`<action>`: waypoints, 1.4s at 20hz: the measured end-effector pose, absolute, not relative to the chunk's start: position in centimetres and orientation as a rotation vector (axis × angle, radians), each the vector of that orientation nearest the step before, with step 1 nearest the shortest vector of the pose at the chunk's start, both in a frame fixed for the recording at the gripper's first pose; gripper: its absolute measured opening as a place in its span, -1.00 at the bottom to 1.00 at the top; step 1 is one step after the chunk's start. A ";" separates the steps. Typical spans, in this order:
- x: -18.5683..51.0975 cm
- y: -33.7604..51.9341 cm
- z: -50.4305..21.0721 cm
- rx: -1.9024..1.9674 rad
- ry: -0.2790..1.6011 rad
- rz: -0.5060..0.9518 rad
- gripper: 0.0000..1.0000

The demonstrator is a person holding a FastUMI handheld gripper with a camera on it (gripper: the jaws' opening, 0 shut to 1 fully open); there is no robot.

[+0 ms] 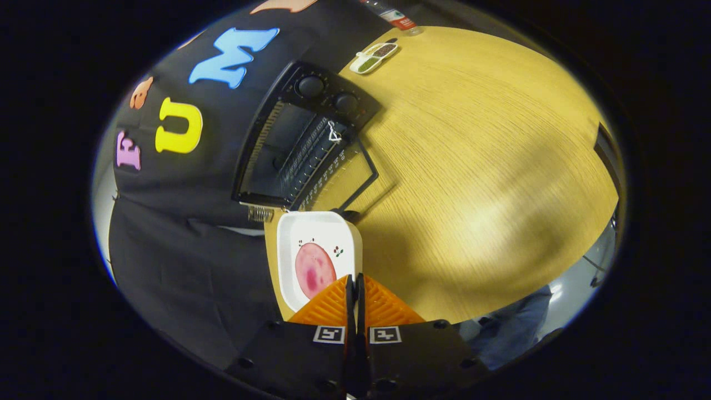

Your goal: Open the toaster oven, put the food inside, and close the toaster oven door.

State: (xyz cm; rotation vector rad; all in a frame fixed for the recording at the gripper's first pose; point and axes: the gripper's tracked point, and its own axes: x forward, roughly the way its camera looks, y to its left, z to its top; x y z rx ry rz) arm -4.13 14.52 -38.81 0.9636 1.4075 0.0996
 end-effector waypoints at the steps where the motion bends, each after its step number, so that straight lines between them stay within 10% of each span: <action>1: -3.7 15.0 -38.6 0.980 1.372 0.056 -0.96; 28: 14.3 26.3 -48.6 1.323 1.022 -0.537 -0.95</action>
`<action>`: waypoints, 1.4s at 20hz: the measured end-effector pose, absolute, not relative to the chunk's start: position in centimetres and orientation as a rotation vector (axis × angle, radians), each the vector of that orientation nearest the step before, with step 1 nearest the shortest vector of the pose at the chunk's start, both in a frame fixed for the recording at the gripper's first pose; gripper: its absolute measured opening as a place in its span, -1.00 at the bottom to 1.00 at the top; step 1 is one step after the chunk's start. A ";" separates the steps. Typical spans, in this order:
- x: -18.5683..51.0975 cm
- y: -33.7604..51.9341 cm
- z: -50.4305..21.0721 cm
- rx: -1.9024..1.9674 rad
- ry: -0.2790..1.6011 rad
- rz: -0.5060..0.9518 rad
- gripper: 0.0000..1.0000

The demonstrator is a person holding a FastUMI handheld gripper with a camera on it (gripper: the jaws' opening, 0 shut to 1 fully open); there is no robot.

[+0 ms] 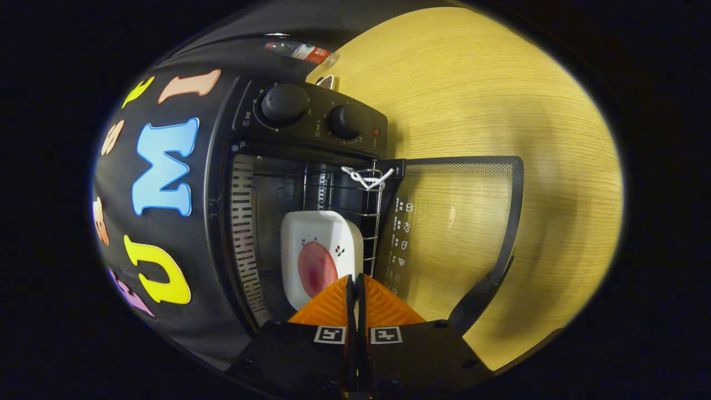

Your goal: Open the toaster oven, put the food inside, and close the toaster oven door.

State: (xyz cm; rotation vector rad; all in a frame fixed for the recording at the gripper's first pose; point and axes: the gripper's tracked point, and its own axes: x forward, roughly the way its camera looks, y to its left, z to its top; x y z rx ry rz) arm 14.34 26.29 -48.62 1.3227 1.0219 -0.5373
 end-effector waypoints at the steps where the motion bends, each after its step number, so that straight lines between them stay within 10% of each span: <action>1: 14.7 26.4 -48.7 1.325 1.007 -0.540 -0.95; 6: 15.8 27.3 -48.0 1.371 0.978 -0.485 -0.79; 11: 13.5 26.8 -45.2 1.193 0.977 -0.324 0.95; 20: 4.4 25.3 -41.5 0.583 1.001 0.077 0.96; 28: -0.1 23.2 -45.5 0.265 1.101 0.148 0.96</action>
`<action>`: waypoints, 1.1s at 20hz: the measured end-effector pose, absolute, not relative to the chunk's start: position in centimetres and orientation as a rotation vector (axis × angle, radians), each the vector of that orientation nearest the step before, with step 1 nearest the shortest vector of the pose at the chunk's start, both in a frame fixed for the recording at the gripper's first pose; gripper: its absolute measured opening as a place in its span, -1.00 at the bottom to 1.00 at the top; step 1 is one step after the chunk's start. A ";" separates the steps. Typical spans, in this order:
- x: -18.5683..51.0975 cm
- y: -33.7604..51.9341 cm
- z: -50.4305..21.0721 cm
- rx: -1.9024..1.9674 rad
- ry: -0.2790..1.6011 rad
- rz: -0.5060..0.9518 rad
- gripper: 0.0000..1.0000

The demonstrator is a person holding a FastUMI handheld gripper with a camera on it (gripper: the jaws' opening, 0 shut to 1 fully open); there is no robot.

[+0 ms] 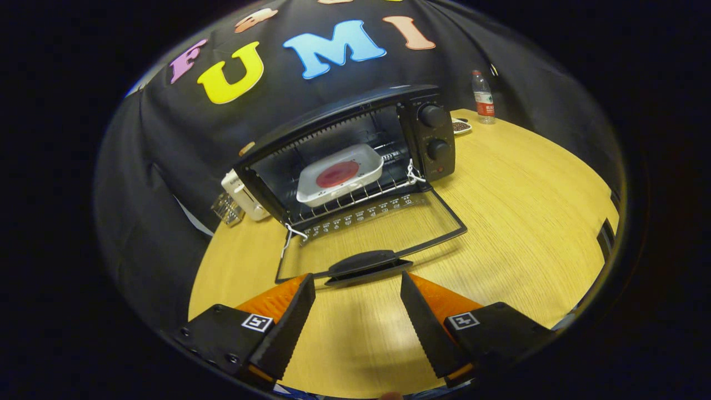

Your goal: Open the toaster oven, put the food inside, and close the toaster oven door.

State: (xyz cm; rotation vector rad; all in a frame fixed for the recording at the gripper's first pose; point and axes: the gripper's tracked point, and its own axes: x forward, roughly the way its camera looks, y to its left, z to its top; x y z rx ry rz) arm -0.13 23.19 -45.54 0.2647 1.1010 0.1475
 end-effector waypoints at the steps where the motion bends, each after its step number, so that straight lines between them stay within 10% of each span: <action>1: -0.2 23.1 -46.0 0.236 1.108 0.152 0.97; 22: 0.2 23.0 -51.1 -0.105 1.230 0.176 0.95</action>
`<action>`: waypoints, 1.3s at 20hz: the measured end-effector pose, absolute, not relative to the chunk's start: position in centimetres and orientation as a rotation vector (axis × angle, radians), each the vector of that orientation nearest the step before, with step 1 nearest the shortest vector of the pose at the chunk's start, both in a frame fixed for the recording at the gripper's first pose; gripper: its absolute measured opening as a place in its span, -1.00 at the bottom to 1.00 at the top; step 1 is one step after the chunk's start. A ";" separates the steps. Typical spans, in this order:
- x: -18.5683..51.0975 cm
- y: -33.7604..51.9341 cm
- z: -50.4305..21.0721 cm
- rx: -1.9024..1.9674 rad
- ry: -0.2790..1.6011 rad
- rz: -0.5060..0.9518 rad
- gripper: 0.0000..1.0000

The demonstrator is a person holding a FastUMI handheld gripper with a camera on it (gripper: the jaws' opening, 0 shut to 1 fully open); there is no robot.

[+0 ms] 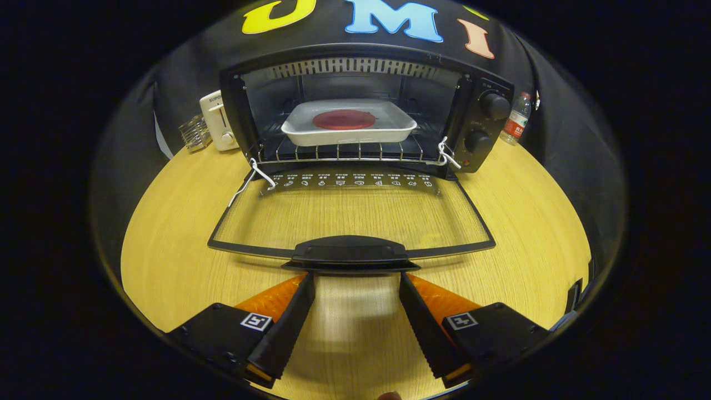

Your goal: Open the toaster oven, put the food inside, and close the toaster oven door.

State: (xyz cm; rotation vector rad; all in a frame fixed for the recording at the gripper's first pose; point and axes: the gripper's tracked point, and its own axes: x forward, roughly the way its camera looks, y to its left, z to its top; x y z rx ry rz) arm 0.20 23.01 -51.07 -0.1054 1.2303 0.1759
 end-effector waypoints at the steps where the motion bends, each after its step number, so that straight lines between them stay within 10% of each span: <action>1: 0.3 23.0 -50.8 -0.096 1.225 0.173 0.95; 26: 7.8 23.5 -37.5 -0.037 0.811 0.205 0.95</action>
